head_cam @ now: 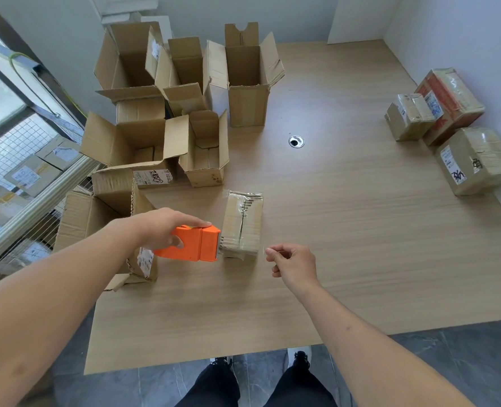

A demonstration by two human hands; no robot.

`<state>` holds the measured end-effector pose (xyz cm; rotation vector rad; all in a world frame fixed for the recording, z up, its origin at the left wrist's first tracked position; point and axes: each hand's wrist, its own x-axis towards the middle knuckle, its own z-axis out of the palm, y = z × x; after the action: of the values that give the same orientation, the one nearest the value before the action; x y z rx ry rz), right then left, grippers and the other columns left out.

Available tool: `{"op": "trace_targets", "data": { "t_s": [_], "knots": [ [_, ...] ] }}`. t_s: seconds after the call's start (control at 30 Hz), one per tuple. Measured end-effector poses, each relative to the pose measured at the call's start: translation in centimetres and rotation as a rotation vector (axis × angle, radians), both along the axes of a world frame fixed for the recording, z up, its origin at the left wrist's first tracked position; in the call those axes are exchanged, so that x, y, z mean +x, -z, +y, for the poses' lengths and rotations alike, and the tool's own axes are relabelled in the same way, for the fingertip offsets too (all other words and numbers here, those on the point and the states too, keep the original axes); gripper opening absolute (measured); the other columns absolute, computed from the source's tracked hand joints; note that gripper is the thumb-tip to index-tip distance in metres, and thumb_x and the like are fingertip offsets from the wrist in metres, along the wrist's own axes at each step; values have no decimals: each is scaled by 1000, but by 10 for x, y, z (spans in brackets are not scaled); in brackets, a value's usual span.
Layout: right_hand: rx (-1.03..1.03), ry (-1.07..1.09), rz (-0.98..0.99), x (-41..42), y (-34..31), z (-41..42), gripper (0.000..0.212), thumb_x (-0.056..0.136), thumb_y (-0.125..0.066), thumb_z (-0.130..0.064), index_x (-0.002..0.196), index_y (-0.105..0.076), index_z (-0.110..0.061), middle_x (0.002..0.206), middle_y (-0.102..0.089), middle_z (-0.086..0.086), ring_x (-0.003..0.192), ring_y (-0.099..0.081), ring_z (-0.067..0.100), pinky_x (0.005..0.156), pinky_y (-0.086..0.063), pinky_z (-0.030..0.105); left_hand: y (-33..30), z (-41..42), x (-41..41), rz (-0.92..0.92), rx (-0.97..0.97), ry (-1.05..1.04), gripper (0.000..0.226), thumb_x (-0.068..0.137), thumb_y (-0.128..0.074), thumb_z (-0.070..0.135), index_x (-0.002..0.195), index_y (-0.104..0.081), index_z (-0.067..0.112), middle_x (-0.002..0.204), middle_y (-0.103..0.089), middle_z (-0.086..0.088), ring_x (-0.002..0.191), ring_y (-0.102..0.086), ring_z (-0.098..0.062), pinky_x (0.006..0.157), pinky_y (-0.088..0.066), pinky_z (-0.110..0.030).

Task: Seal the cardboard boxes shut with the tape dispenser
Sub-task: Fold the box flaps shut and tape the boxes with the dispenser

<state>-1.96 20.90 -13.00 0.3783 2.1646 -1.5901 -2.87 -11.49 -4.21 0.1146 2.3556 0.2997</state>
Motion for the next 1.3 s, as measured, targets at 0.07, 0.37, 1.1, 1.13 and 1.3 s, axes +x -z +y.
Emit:
{"op": "trace_targets", "data": {
  "t_s": [0.07, 0.37, 1.1, 1.13, 1.3],
  "knots": [
    [9, 3, -8, -1, 2, -1, 7, 89, -78, -17, 82, -79, -18, 75, -75, 5, 52, -58, 18, 55, -60, 34, 4, 0, -3, 6, -5, -1, 79, 94, -66, 20, 140, -27, 71, 136, -52, 9, 114, -50, -21, 93, -48, -43],
    [66, -71, -139, -12, 14, -13, 27, 84, -83, -32, 108, -75, -23, 89, -78, -1, 56, -69, 19, 61, -63, 44, 9, 5, -18, -12, -13, 26, 88, 92, -65, 14, 122, -23, 87, 139, -50, 10, 118, -51, -23, 93, -47, -45],
    [656, -603, 903, -35, 14, -6, 23, 70, -79, -3, 70, -62, -18, 83, -55, -1, 76, -52, 23, 49, -40, 29, 35, 40, 12, -20, 254, -181, 77, 93, -70, 27, 141, -29, 71, 126, -56, 11, 105, -54, -17, 90, -46, -32],
    [665, -617, 927, -35, 13, -5, 21, 70, -76, -2, 69, -62, -18, 83, -55, -1, 75, -52, 23, 49, -38, 28, 35, 37, 17, -28, 256, -196, 76, 93, -70, 28, 141, -29, 70, 126, -55, 12, 106, -54, -16, 89, -45, -30],
    [668, -628, 885, -36, 10, -7, 25, 68, -80, -2, 69, -63, -20, 82, -55, -2, 77, -53, 22, 49, -36, 25, 30, 30, 25, -57, 206, -209, 77, 93, -70, 32, 145, -25, 67, 136, -51, 12, 115, -50, -17, 96, -44, -33]
  ]
}}
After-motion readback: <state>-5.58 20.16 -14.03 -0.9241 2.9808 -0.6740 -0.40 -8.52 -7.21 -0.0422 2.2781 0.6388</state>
